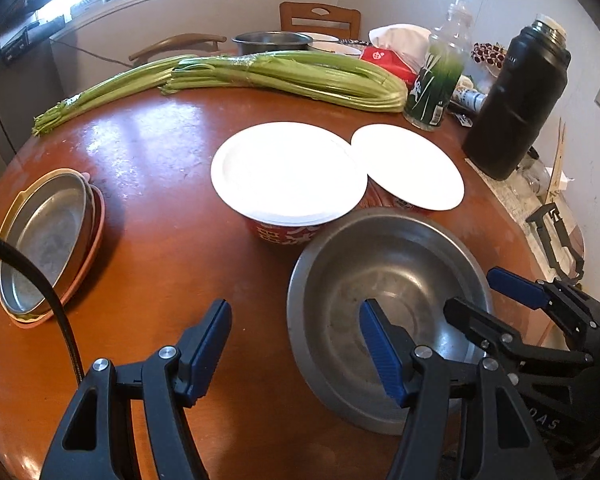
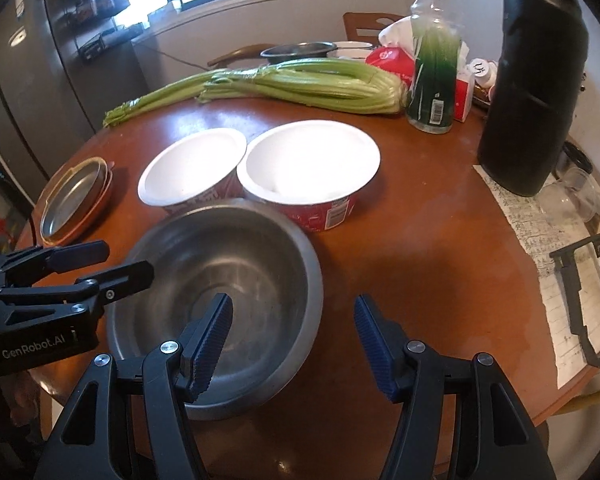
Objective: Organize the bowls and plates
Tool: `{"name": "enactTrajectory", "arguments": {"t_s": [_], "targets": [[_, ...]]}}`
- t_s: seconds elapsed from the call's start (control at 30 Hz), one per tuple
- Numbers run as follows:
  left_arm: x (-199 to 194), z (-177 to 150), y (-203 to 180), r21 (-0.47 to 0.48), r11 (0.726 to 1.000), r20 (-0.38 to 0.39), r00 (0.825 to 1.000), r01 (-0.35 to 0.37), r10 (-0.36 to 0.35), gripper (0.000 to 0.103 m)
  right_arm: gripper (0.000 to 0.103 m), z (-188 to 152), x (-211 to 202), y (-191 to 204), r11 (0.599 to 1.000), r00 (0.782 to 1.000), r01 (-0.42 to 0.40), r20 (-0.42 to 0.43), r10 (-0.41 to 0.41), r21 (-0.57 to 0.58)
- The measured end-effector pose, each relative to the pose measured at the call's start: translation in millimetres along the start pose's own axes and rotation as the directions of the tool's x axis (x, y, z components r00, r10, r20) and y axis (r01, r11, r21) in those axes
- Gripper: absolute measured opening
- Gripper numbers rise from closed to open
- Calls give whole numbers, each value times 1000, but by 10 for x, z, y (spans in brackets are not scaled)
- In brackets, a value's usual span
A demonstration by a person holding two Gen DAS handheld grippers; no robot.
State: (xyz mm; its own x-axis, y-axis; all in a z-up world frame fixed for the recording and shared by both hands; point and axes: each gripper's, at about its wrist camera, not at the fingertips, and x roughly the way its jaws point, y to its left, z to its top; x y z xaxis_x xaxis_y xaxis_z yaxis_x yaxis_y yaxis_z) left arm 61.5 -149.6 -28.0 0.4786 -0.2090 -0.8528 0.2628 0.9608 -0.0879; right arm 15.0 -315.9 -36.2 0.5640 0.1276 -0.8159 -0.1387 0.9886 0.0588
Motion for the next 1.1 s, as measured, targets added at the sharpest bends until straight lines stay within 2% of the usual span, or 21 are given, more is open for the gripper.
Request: {"name": "enactTrajectory", "arguments": {"t_s": [0.13,0.23,0.47,0.63,1.1], "targets": [[56,-4,-40,12,1000,-9,1000,-3,3,66,61,-13,49,-9,1000,1000,-10,-5,10,0],[96,2,-54,14,1000,-18,1000,8,-8,66,53,-14,65,-12,1000,1000,-11,-3,11,-3],[144,10,-103,24,998,-30,998,62,-62,62,40,1,107,12,999,1000,-24,-9,24,-25],[144,-2,-135,36,996,-27,997,77,-76,56,37,20,107,45,999,1000,-10,-4,10,-40],[-70,-108,43,44,999,-21,1000,20,-19,56,38,21,32,350,993,999,-43,-12,42,-106]]}}
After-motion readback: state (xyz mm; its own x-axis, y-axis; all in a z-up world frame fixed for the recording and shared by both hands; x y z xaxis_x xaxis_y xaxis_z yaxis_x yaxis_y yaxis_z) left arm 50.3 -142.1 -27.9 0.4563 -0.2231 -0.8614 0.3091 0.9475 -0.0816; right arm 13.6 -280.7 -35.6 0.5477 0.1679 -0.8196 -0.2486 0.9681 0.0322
